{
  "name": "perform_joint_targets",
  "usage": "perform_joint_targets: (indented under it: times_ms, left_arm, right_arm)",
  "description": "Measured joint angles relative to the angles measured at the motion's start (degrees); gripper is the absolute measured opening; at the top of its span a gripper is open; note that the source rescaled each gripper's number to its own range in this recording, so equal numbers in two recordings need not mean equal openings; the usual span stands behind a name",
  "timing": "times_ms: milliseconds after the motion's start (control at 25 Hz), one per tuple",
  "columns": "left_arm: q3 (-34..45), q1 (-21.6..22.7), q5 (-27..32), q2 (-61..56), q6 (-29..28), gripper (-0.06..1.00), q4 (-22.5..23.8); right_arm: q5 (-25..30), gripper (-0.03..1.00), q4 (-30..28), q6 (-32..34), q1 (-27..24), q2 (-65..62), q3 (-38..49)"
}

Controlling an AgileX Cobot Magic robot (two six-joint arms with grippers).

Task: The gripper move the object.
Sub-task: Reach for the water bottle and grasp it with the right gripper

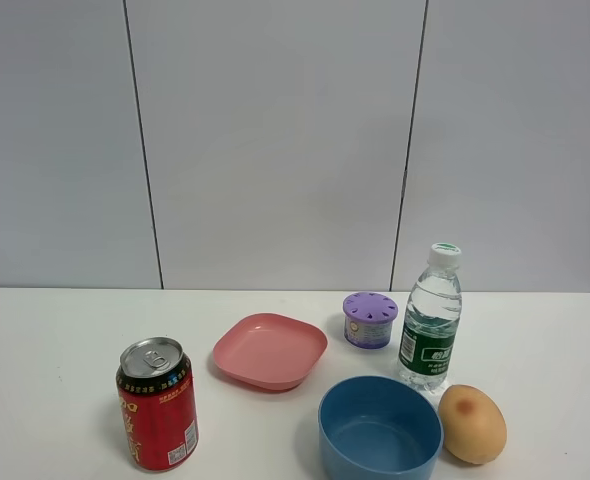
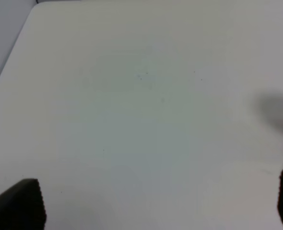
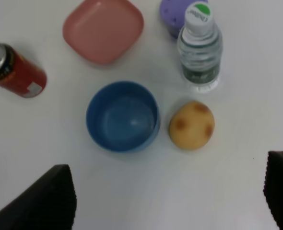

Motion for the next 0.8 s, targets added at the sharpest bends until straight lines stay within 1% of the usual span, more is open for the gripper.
perform_joint_targets:
  times_ms: [120,200,280,440,560,640,680,800]
  left_arm:
    - [0.0,0.0,0.0,0.0,0.0,1.0,0.0]
    - [0.0,0.0,0.0,0.0,0.0,1.0,0.0]
    - [0.0,0.0,0.0,0.0,0.0,1.0,0.0]
    - [0.0,0.0,0.0,0.0,0.0,1.0,0.0]
    - [0.0,0.0,0.0,0.0,0.0,1.0,0.0]
    - [0.0,0.0,0.0,0.0,0.0,1.0,0.0]
    - [0.0,0.0,0.0,0.0,0.0,1.0,0.0]
    - [0.0,0.0,0.0,0.0,0.0,1.0,0.0]
  right_arm:
    - [0.0,0.6,-2.01,0.05,2.23,1.72,0.0]
    - [0.12,0.6,-3.87,1.21,3.22,2.03,0.0]
    - [-0.06,0.6,-6.32,4.54,3.7,2.31,0.0]
    - [-2.15,0.6,-11.11,14.52,4.55,2.35,0.0]
    - [-3.7,0.6,-18.71,17.14,6.57,2.35,1.7]
    - [-6.15,0.6,-22.53,16.25,8.07,2.35,5.53]
    - [-7.9,0.6,-23.48,15.2,8.9,2.35,8.07]
    - [-17.18,0.6,-23.86,10.8,10.47,2.35,15.44]
